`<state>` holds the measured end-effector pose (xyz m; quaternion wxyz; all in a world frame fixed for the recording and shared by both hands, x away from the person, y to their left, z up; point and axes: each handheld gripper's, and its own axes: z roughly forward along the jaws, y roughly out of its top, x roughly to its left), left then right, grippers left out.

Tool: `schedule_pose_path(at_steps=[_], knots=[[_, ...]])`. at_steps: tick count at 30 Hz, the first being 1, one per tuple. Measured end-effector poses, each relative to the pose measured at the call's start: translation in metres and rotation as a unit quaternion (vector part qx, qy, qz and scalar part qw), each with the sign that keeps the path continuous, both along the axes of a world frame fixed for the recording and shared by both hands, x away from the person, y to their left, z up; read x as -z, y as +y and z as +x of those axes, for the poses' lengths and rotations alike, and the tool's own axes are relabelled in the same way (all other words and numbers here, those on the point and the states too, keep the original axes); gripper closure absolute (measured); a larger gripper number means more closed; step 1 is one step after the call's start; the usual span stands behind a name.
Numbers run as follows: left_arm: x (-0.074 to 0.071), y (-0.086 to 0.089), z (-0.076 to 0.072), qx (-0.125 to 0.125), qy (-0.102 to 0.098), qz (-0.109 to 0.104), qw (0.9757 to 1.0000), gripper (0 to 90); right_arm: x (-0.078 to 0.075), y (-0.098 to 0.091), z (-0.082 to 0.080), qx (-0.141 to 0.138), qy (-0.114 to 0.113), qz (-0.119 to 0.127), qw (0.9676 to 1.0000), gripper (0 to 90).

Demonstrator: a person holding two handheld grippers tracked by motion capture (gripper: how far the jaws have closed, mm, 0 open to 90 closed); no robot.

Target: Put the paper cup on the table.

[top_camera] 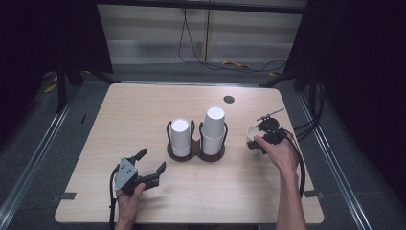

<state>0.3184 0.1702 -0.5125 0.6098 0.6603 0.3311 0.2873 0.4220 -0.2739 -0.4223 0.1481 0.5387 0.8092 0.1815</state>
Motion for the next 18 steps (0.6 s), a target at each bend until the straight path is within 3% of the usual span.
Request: schedule_pose_path(at_steps=[6,10,13,15,18], knots=[[0.000,0.000,-0.001,-0.004,-0.003,-0.001,1.0000,15.8,0.003,-0.005,-0.011,0.012,-0.010,0.006,0.9999,15.5],[0.000,-0.001,0.000,-0.003,-0.003,-0.005,1.0000,15.8,0.000,-0.005,-0.020,0.022,-0.033,0.013,0.9991,15.0],[0.000,-0.001,-0.001,-0.004,-0.003,-0.005,1.0000,15.8,0.003,-0.005,-0.027,0.031,-0.031,0.022,0.9988,14.1],[0.000,-0.001,-0.001,-0.002,-0.005,-0.005,1.0000,15.8,0.006,-0.005,-0.032,0.037,-0.041,0.011,0.9984,13.8],[0.000,-0.001,-0.001,-0.004,-0.004,-0.005,1.0000,15.8,0.011,-0.007,-0.040,0.040,-0.047,0.024,0.9978,14.2]])
